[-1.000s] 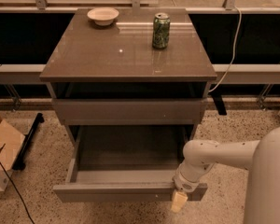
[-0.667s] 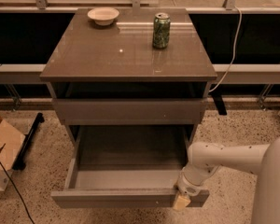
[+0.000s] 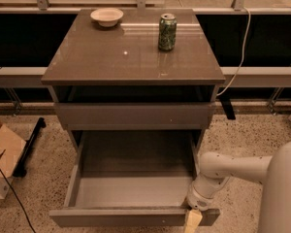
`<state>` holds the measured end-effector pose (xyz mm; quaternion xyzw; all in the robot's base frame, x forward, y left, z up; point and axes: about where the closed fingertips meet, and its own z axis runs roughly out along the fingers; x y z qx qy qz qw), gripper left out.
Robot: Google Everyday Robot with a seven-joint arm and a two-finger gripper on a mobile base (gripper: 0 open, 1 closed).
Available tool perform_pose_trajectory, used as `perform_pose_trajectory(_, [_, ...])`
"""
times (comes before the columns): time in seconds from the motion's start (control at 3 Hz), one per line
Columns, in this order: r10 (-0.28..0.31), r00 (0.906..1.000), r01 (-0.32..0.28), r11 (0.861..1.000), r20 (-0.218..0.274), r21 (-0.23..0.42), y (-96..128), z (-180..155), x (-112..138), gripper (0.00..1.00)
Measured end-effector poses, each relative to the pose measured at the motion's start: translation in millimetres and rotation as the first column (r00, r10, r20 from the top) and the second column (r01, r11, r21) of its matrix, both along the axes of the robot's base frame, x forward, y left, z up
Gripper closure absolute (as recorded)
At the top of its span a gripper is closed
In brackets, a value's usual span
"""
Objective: Open middle drawer
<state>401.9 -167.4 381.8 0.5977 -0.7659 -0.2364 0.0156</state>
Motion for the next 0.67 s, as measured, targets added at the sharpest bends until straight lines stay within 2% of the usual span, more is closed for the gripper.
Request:
perform_pose_trajectory(0.33, [-0.040,0.9987,0.040,0.999,-0.031,-0.003,-0.1,-8.4,2.7,0.00])
perform_pose_trajectory(0.67, [-0.040,0.9987,0.040,0.999,-0.031,-0.003,-0.1,-4.6,2.7,0.00])
